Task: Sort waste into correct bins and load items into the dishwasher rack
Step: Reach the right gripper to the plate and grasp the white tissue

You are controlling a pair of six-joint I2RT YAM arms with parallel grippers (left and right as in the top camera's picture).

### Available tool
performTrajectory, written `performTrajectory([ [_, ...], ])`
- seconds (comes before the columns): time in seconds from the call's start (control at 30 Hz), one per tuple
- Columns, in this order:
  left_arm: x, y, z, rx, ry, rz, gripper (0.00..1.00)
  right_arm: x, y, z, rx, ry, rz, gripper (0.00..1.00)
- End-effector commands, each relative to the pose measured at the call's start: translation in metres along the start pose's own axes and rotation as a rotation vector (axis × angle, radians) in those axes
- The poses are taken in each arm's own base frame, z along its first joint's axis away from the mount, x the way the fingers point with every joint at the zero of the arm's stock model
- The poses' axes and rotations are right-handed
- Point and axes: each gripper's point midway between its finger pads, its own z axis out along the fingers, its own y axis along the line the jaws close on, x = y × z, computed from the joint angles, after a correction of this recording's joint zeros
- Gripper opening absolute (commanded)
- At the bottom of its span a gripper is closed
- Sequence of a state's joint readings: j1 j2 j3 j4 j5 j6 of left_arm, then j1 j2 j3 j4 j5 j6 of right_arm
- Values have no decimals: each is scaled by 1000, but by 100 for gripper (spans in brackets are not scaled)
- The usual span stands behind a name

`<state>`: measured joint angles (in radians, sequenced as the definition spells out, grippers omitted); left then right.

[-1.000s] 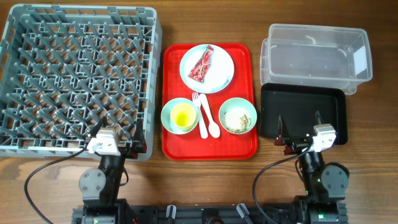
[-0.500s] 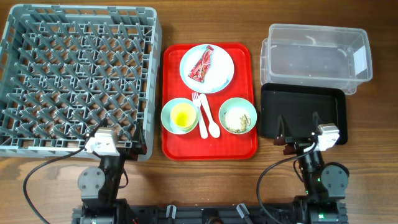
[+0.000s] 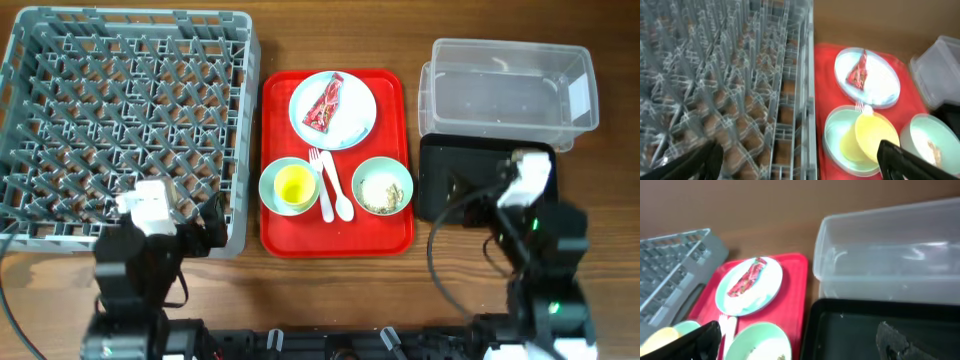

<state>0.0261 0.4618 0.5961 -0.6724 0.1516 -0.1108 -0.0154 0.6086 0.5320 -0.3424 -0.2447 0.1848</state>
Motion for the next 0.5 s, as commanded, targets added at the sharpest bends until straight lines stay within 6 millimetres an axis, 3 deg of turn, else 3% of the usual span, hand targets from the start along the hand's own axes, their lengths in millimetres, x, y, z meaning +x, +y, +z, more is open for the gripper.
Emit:
performTrajectory([
  [0.0,-19,-7,-3,-4,97,-23,100,-32,22,8,-82,118,-23,100],
  [0.1,-19,-6,0,-19,180,-37,100,-40,31,9,-110,262,-5,100],
  [0.2,-15,-5,5,-31,244,-47,100,-51,22,19,-42,346,25,100],
  [0.33,-13,-4,8,-31,260,-50,100,-41,33,40,-139,413,82,100],
  [0.47,-13,-4,7,-31,260,-50,100,-44,47,51,-214,408,39,100],
])
